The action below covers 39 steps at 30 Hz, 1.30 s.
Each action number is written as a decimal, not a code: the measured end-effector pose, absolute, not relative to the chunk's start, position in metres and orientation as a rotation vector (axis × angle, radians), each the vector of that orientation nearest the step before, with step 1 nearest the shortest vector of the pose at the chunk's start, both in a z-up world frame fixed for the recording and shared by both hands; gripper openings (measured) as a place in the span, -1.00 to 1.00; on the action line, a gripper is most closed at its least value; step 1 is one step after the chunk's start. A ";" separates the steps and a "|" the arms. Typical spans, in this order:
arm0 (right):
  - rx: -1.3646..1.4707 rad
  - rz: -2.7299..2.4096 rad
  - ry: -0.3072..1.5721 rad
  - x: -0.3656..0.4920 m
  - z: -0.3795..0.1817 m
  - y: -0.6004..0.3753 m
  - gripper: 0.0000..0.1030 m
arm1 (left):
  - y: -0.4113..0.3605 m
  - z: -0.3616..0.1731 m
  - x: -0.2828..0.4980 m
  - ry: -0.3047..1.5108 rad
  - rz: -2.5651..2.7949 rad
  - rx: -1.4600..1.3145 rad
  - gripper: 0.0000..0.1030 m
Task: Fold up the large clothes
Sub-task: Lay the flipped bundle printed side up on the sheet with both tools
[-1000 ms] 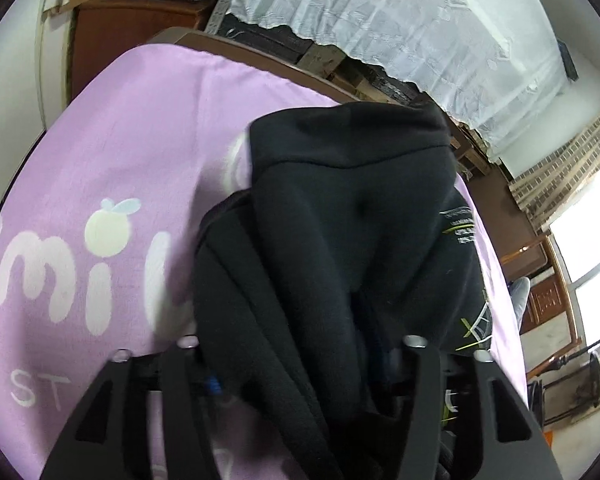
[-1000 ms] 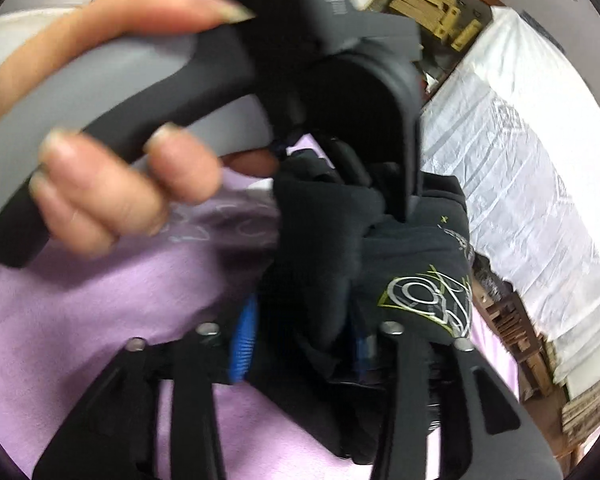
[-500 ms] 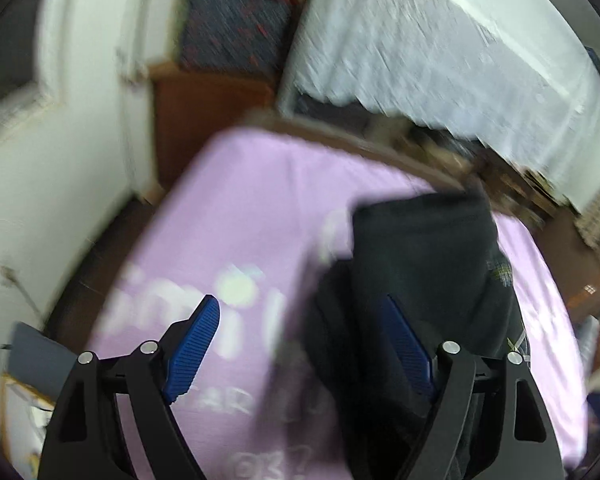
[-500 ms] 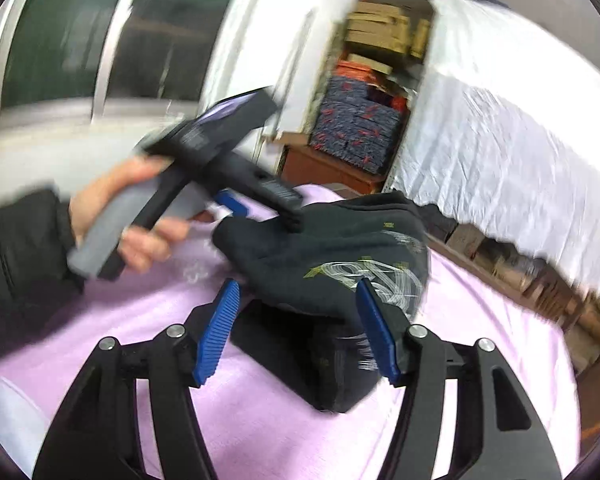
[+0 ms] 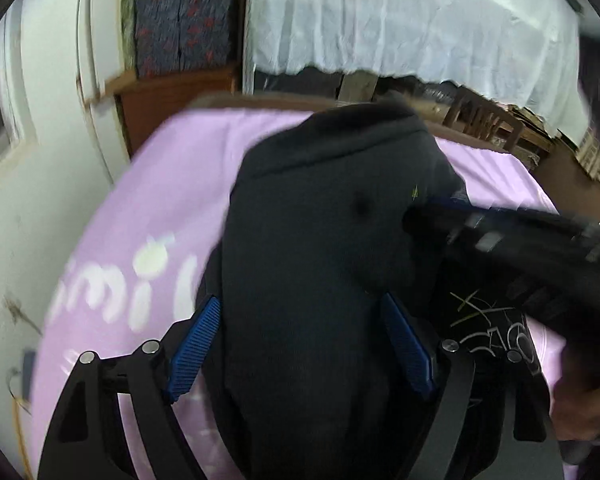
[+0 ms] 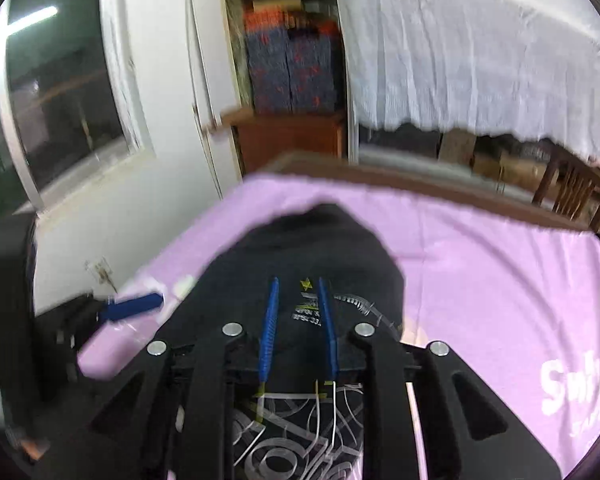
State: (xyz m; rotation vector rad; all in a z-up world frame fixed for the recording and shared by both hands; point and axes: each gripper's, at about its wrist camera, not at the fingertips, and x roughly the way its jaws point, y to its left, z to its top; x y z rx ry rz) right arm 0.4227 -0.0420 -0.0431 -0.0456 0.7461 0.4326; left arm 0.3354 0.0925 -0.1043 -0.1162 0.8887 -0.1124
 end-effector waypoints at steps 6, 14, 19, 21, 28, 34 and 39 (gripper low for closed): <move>-0.054 0.447 0.811 0.444 -0.101 -0.040 -0.69 | 0.104 -0.113 0.341 0.922 -0.163 -0.185 0.62; 0.008 0.468 0.778 0.439 -0.102 -0.048 -0.69 | 0.108 -0.100 0.332 0.888 -0.149 -0.190 0.60; -0.015 0.470 0.744 0.416 -0.075 -0.059 -0.65 | 0.122 -0.071 0.302 0.770 -0.065 -0.168 0.60; -0.001 0.518 0.724 0.400 -0.062 -0.064 -0.65 | 0.126 -0.072 0.291 0.764 -0.040 -0.164 0.60; -0.035 0.586 0.695 0.349 -0.056 -0.077 -0.65 | 0.108 -0.107 0.289 0.872 0.018 -0.005 0.60; -0.009 0.620 0.748 0.353 -0.080 -0.078 -0.65 | 0.105 -0.113 0.289 0.880 0.034 0.040 0.60; 0.030 0.654 0.763 0.360 -0.087 -0.084 -0.65 | 0.100 -0.114 0.292 0.876 0.046 0.063 0.59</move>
